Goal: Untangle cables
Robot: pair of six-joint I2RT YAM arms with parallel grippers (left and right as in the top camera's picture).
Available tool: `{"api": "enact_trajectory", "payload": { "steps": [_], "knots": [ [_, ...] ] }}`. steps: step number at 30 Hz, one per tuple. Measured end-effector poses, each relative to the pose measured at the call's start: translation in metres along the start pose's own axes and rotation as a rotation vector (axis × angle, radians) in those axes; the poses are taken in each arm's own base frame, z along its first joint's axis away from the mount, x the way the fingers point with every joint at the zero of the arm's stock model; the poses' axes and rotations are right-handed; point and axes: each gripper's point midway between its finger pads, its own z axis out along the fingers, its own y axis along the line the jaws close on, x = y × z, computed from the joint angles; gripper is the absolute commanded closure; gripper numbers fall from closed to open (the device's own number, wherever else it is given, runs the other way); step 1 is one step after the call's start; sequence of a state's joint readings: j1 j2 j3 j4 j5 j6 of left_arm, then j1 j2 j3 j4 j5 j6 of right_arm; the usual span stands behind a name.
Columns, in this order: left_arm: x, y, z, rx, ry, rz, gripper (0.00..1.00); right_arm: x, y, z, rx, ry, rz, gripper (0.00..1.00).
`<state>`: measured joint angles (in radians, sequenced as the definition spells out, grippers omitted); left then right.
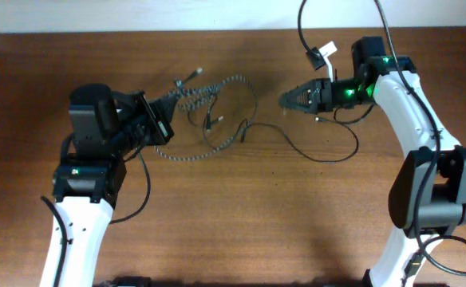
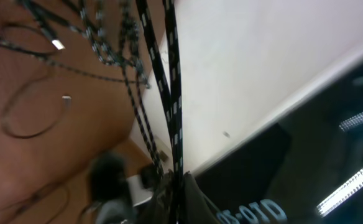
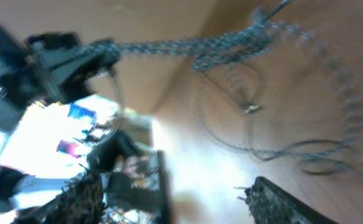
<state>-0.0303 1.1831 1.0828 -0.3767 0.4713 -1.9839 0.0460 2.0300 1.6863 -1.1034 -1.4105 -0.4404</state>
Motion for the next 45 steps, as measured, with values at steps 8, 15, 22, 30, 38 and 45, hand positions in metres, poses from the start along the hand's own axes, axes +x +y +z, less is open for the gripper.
{"api": "enact_trajectory", "payload": {
  "steps": [8,15,22,30,38,45],
  "knots": [
    [0.019,-0.026,-0.002,0.1,0.085,0.067,1.0,0.037,0.048,0.107,-0.22,0.159,-0.801,0.01],
    [0.021,-0.025,-0.002,0.094,0.099,0.068,1.0,-0.022,-0.047,0.129,0.462,0.199,-0.618,0.13],
    [0.025,-0.023,-0.002,0.086,0.118,0.07,1.0,-0.043,-0.094,0.123,0.652,0.097,-0.487,0.28],
    [0.026,-0.023,-0.002,0.085,0.123,0.071,1.0,-0.045,-0.068,0.168,0.553,0.036,-0.467,0.39],
    [0.078,-0.016,-0.018,0.029,0.435,0.153,1.0,-0.103,-0.077,0.17,0.753,-0.224,-0.577,0.96],
    [0.039,0.021,-0.006,-0.118,0.231,0.035,1.0,-0.108,-0.101,-0.067,1.138,-0.261,-0.219,0.96]
  ]
}}
